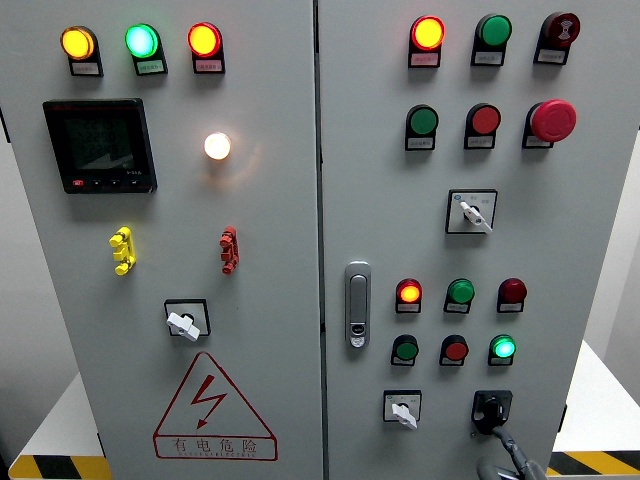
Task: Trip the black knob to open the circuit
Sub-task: 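Grip the black knob with the right hand and twist it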
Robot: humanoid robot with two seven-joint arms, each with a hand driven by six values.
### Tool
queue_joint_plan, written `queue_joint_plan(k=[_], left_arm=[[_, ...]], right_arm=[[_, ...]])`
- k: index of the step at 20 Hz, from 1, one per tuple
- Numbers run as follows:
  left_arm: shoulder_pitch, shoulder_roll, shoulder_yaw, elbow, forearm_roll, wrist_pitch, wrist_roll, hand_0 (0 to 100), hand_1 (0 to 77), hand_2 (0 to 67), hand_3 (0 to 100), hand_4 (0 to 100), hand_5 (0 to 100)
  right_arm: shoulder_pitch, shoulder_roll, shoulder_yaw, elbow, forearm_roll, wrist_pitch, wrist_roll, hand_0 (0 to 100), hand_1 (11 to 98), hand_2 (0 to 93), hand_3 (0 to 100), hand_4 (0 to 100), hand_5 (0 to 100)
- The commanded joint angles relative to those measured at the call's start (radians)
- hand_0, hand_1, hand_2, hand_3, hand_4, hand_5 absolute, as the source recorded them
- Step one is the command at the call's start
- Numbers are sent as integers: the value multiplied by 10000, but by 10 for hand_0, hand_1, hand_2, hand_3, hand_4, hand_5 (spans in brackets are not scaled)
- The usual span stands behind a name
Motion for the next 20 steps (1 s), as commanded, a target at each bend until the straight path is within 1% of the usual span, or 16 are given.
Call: queue_joint_plan(k=[1,11,12,13,14,15,17,20], left_arm=[[0,-1,0,0,0,0,0,0,34,128,214,67,16],[0,-1,0,0,0,0,0,0,33,128,214,67,16],[0,-1,0,0,0,0,0,0,33,128,214,67,16],[0,-1,0,0,0,0,0,0,35,128,214,67,16],[0,-1,0,0,0,0,0,0,35,128,214,67,16],[0,-1,0,0,0,0,0,0,35,128,214,67,16],[0,-1,0,0,0,0,0,0,34,128,214,67,16],[0,-1,0,0,0,0,0,0,34,128,214,67,16]], right_arm=[[-1,0,-70,61,0,2,-58,856,438,61,899,944,1000],[-1,0,-25,77,0,-14,-74,862,432,61,901,946,1000],[-1,15,-25,77,0,-14,-74,862,432,61,901,946,1000],[-16,0,-25,77,0,-14,-74,862,432,61,901,946,1000],[-31,15,-10,77,0,-14,-74,863,431,61,901,946,1000],[-31,15,6,77,0,-14,-74,863,431,61,902,946,1000],[-31,46,21,61,0,-14,-74,863,431,61,902,946,1000],[-31,61,21,46,16,-14,-74,864,430,61,902,946,1000]])
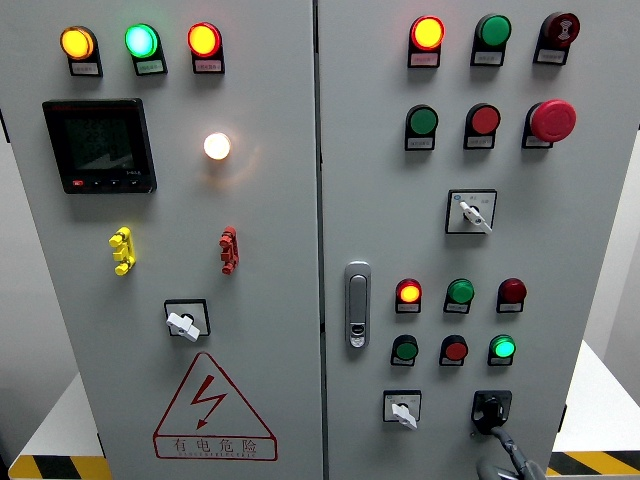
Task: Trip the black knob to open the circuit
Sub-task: 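Grip the black knob with the right hand and twist it, then release the black knob and lower the right hand away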
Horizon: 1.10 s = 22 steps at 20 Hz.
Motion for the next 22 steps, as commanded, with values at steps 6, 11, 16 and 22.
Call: queue_joint_plan(k=[6,11,16,22], left_arm=[[0,0,0,0,0,0,0,0,33,128,214,67,16],[0,0,0,0,0,0,0,0,33,128,214,67,16],[0,0,0,0,0,0,15,0,33,128,214,67,16],[0,0,0,0,0,0,0,0,32,128,214,67,16]], right_arm=[[-19,8,78,-48,7,-1,0,865,430,61,902,946,1000],[-80,-8,185,-63,23,-1,0,865,430,62,902,944,1000],[-141,-115,399,-48,53,-1,0,865,430,62,901,942,1000],[-477,-146,507,288,53,-1,15,866,430,62,903,943,1000]])
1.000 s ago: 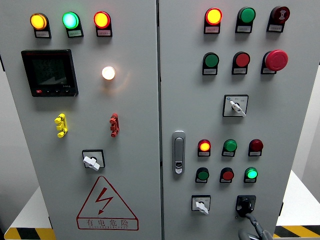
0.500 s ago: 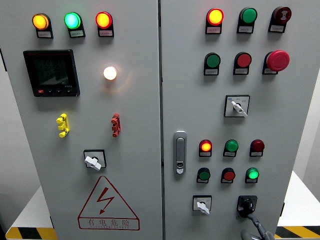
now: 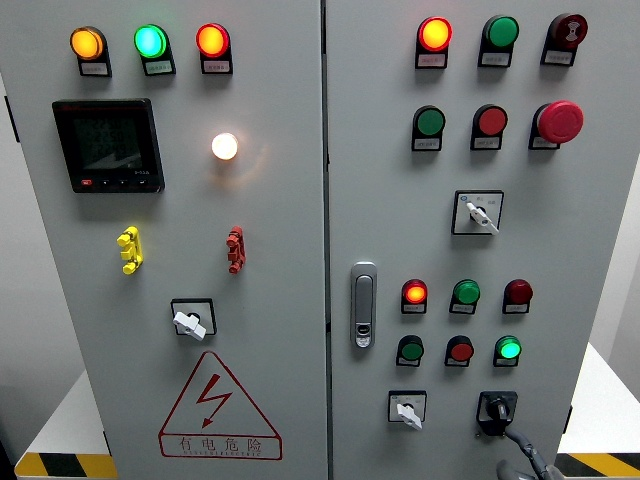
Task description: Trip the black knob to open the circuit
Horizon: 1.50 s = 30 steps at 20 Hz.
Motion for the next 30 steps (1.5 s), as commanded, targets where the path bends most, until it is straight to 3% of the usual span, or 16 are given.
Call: queue_joint_plan(k=[1,5,8,10,11,13,16,21,25,30], left_arm=[[0,0,0,0,0,0,-4,0,32,128,214,67,16],[0,0,0,0,0,0,-4,0,32,128,214,67,16],[0,0,0,0,0,0,-4,0,32,128,214,67,16],[0,0,0,0,0,0,-4,0,32,128,214,67,16],[0,0,0,0,0,0,-4,0,32,128,214,67,16],[0,0,0,0,0,0,-4,0,32,128,214,67,16],[0,0,0,0,0,0,-4,0,32,128,214,67,16],[0,0,0,0,0,0,-4,0,33,128,214,67,16],[0,0,0,0,0,0,-4,0,33,128,214,67,16],[0,0,0,0,0,0,-4,0,35,128,214,67,16]], right_arm=[[-356,-4,2,318,0,-2,14,866,430,62,903,944,1000],[-863,27,2,764,-15,-2,29,863,427,60,883,921,1000],[-1262,72,-44,1056,-15,-2,44,863,426,63,736,739,1000],[-1477,73,-44,1148,-15,-2,45,869,422,76,580,525,820],[-1554,88,-59,1194,-15,-2,45,870,422,78,550,494,784],[-1722,134,-60,1332,-30,-2,45,873,429,82,408,334,598],[-2105,119,-75,1501,-61,13,60,876,441,97,335,271,501],[-2550,119,-14,2036,-122,13,75,884,442,110,279,224,437],[-2735,119,2,2268,-153,-2,60,887,439,120,219,153,382],[-2812,119,-44,2268,-598,-2,60,884,441,129,194,133,359]])
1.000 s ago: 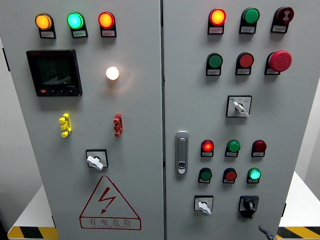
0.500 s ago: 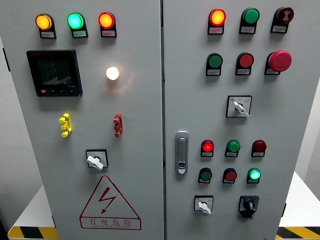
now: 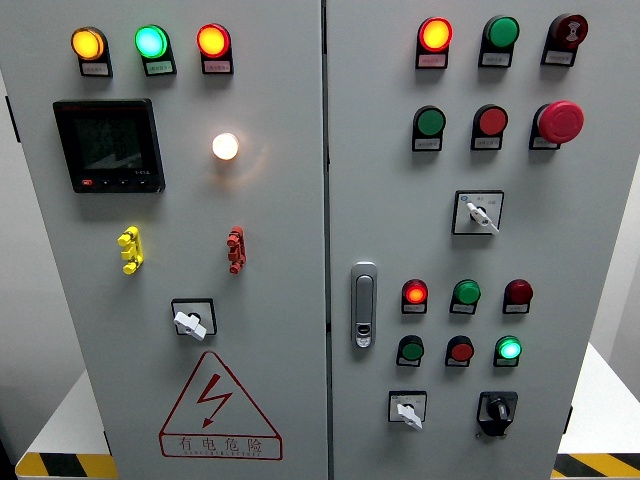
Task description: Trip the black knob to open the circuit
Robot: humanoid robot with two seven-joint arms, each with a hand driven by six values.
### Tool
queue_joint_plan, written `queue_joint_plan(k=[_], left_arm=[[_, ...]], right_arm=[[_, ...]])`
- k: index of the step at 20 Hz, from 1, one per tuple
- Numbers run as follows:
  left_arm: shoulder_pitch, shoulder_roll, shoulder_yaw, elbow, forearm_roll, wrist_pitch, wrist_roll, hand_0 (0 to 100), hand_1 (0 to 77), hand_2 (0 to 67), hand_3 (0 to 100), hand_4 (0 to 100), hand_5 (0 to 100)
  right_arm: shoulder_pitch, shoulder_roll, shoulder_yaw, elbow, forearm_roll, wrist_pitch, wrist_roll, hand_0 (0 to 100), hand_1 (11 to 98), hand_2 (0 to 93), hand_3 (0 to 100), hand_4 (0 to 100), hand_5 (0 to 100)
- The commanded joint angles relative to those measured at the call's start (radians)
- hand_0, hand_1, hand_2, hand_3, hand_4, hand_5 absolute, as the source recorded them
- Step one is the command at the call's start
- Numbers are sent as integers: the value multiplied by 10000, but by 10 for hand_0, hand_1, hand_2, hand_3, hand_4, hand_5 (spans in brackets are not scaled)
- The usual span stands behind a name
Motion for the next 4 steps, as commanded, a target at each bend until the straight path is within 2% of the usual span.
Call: queue_joint_plan(k=[1,4], left_arm=[[0,0,0,0,0,0,0,0,35,128,214,67,16],[0,0,0,0,0,0,0,0,33,128,214,67,16]], right_arm=[[-22,1,-1,2,-53,-2,-2,884,441,130,193,132,358],[-38,-15,29,2,-69,-2,-2,883,441,132,188,130,356]])
